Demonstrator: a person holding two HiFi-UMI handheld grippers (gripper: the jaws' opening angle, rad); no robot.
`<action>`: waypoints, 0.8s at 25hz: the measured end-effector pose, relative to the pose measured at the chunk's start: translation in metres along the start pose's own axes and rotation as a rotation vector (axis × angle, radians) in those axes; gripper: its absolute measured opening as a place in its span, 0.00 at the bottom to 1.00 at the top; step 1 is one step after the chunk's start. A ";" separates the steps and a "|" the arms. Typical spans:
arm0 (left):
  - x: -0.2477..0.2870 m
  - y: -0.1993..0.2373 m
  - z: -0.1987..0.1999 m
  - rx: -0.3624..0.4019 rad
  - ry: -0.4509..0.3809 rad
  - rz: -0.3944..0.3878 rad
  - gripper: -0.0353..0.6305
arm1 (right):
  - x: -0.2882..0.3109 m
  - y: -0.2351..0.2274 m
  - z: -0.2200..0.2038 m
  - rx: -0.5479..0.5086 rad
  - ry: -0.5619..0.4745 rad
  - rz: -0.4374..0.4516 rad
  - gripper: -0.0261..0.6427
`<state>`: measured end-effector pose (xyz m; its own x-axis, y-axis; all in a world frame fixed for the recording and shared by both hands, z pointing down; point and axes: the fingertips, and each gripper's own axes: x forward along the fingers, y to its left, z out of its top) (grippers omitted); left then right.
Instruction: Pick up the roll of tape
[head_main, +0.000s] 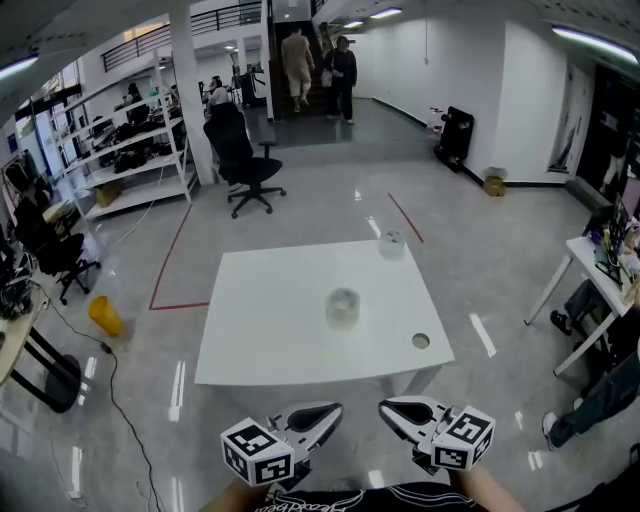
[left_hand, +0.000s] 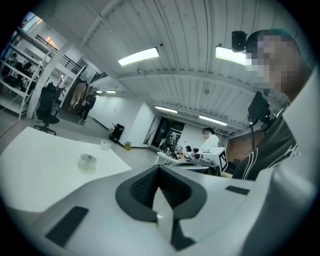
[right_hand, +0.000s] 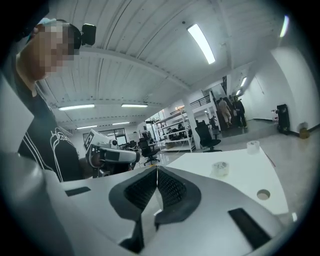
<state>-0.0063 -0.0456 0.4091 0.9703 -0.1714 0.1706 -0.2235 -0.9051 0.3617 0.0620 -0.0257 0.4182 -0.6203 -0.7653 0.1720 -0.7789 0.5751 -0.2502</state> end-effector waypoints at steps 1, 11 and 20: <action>0.001 0.012 0.007 0.007 0.000 0.001 0.06 | 0.011 -0.007 0.008 -0.011 -0.005 -0.002 0.06; 0.021 0.065 0.020 0.019 0.025 0.008 0.06 | 0.050 -0.053 0.015 -0.022 0.018 -0.019 0.06; 0.052 0.118 0.019 -0.004 0.070 0.060 0.06 | 0.079 -0.109 0.004 0.000 0.063 -0.014 0.06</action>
<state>0.0196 -0.1687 0.4436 0.9463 -0.1976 0.2560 -0.2817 -0.8923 0.3527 0.0986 -0.1496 0.4556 -0.6140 -0.7535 0.2353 -0.7875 0.5645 -0.2473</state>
